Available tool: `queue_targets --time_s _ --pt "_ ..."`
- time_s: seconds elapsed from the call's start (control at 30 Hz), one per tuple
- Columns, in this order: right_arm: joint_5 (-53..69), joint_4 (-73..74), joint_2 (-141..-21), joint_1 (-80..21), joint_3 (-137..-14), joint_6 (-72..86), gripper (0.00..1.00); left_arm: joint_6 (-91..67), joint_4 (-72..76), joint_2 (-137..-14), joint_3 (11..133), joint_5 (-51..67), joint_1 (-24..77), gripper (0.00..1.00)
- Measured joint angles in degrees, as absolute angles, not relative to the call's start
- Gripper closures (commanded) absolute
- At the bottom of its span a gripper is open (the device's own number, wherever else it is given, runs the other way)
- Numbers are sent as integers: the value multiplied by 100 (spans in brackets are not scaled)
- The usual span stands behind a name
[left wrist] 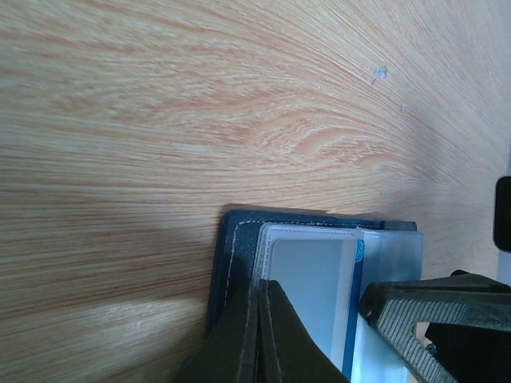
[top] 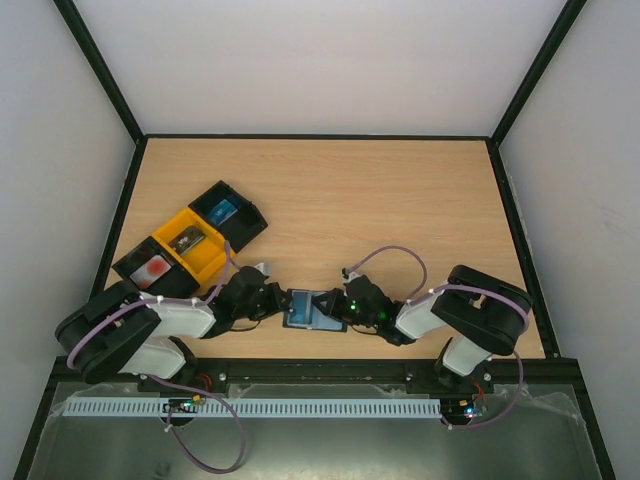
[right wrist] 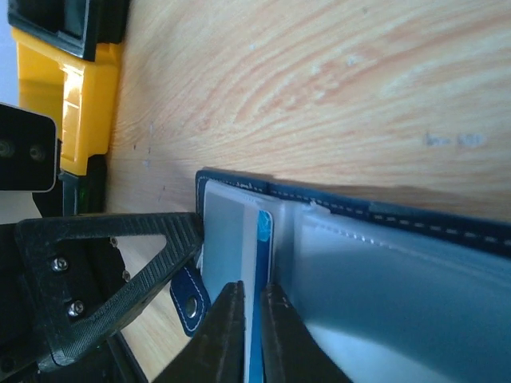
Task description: Take the credit cards out of the card holder
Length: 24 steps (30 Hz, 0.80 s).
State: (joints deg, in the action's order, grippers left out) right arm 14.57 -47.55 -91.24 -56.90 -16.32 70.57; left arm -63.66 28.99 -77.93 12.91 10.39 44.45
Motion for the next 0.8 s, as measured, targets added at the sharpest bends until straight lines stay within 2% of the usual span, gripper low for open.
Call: queue_targets --time_s 0.1,0.4,0.5,0.63,0.8 --pt "1577 -4766 -9238 -5690 -1671 7067 82 -6366 2936 -7806 1280 1041 4445 97" --pt "1579 -4681 -9317 -5725 -1787 7122 82 -6375 3048 -7881 1280 1048 4445 97" --pt "1577 -4707 -9391 -5734 -1817 7129 86 -6383 3074 -7894 1278 1048 4445 97" --pt "1553 -4742 -9443 -5734 -1809 7172 98 -6392 3129 -7913 1260 1048 4445 97" --pt "1472 -4871 -9456 -5736 -1710 7227 98 -6405 3218 -7948 1236 1048 4445 97"
